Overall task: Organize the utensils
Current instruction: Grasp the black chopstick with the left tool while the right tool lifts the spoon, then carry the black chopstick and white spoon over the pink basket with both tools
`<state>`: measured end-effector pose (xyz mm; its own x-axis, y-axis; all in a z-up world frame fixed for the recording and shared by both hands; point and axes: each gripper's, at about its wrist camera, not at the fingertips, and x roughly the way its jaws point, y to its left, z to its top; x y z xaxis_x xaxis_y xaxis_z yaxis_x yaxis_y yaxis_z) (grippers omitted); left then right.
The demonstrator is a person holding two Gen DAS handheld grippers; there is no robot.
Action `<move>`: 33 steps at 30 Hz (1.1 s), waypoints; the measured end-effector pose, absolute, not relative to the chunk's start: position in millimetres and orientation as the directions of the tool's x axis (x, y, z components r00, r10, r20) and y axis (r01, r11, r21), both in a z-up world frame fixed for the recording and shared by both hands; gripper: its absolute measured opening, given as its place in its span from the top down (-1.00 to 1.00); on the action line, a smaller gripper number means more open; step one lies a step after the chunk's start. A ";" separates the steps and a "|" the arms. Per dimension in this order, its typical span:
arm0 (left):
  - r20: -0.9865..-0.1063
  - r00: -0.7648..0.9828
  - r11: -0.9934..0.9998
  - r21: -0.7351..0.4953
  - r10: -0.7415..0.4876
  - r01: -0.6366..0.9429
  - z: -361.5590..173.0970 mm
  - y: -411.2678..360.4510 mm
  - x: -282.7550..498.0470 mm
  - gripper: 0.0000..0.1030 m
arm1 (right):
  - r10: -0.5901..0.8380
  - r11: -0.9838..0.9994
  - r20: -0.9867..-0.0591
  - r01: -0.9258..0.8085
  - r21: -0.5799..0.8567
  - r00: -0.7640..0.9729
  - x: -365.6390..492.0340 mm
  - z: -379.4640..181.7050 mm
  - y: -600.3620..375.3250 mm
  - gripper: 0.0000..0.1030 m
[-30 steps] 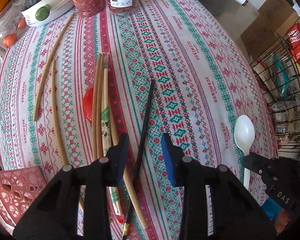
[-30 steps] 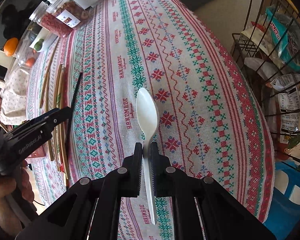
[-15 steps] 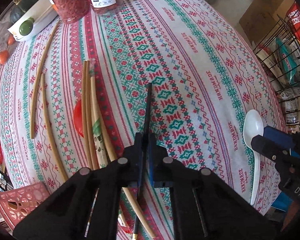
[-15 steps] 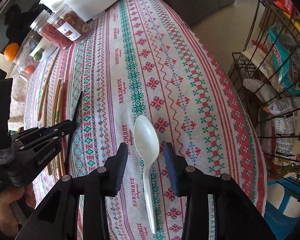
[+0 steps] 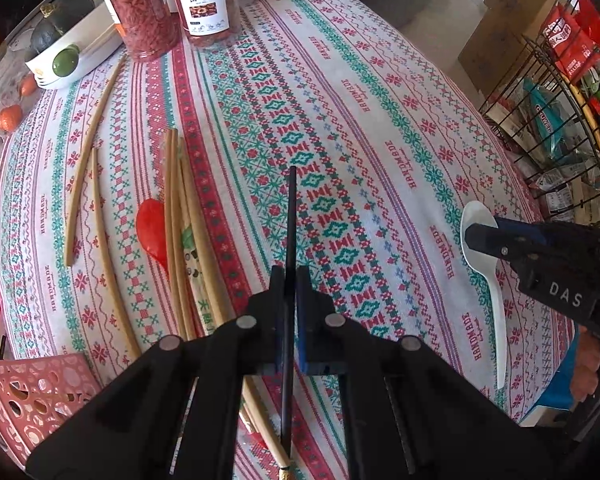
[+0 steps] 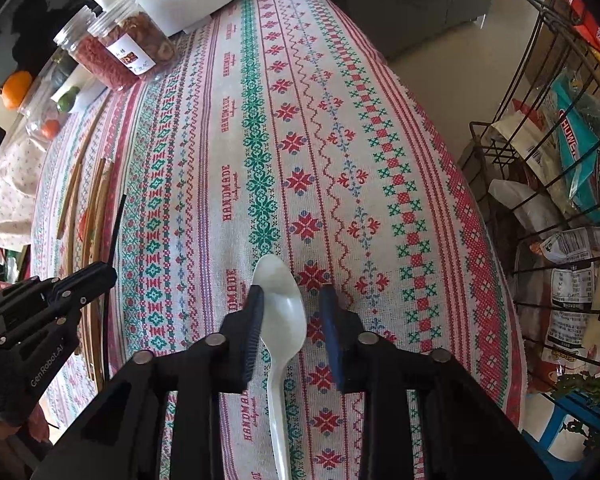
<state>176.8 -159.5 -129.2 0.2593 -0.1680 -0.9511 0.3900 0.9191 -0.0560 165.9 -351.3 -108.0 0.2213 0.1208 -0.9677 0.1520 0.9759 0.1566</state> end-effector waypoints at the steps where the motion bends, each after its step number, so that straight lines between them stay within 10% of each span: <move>1: -0.948 0.266 0.919 -0.059 -0.174 0.391 -124.4 -156.8 173.8 0.88 | 0.129 0.976 -0.967 0.147 0.163 0.219 164.9 -108.0 -350.9 0.89; 15: -0.807 0.491 0.903 -0.114 -0.327 0.415 -36.3 -109.9 114.9 0.88 | 0.158 0.962 -0.837 0.110 0.251 0.525 136.0 -25.7 -343.8 0.95; 33: -0.423 0.810 0.914 -0.209 -0.405 0.348 88.8 1.0 50.3 0.88 | 0.226 0.954 -0.639 -0.033 0.299 0.736 116.4 51.2 -261.8 0.95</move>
